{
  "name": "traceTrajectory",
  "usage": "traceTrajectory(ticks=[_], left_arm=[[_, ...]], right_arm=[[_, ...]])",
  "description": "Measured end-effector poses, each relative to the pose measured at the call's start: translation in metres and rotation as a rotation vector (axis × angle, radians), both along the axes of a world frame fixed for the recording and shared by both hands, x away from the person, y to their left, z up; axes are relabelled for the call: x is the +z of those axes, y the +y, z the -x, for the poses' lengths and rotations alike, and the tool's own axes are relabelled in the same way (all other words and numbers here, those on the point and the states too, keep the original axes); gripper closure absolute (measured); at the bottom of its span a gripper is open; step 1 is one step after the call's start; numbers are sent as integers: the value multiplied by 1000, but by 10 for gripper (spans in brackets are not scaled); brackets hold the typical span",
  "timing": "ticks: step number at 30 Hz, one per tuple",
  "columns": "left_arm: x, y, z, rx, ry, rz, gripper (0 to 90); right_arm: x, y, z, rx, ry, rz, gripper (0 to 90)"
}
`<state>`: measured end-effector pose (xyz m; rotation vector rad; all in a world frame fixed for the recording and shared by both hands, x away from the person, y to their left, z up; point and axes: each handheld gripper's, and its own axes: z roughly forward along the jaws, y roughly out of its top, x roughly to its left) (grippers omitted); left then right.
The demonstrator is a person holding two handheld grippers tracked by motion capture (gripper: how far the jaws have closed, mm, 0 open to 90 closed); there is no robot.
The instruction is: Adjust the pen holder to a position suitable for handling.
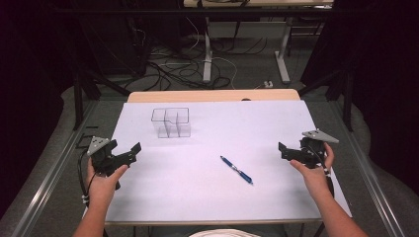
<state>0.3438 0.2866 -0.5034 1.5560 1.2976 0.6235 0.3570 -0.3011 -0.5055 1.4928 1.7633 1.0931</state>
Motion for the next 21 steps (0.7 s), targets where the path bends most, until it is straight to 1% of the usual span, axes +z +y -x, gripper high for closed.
traceTrajectory(ticks=[3,5,7,8,10,15,18,21], left_arm=[[-1,-2,-1,-6,8,-4,26],[-1,-2,-1,-2,12,-5,43],[0,-3,-1,-5,12,-8,64],[0,-3,-1,-7,12,-11,68],[1,-4,0,-9,8,-15,78],[5,-6,0,-12,4,-15,112],[6,-8,-3,-11,8,-21,154],[7,-10,-4,-13,16,-24,156]], right_arm=[[0,-2,-1,-1,-4,1,0],[-2,-2,-2,-1,-3,2,0],[-3,-2,-2,-3,3,9,1],[-3,-1,-1,-6,9,4,1],[-3,0,-1,-4,6,16,2],[-3,3,0,0,-2,27,2],[-4,2,1,-1,5,23,2],[-6,2,1,-9,14,11,4]])
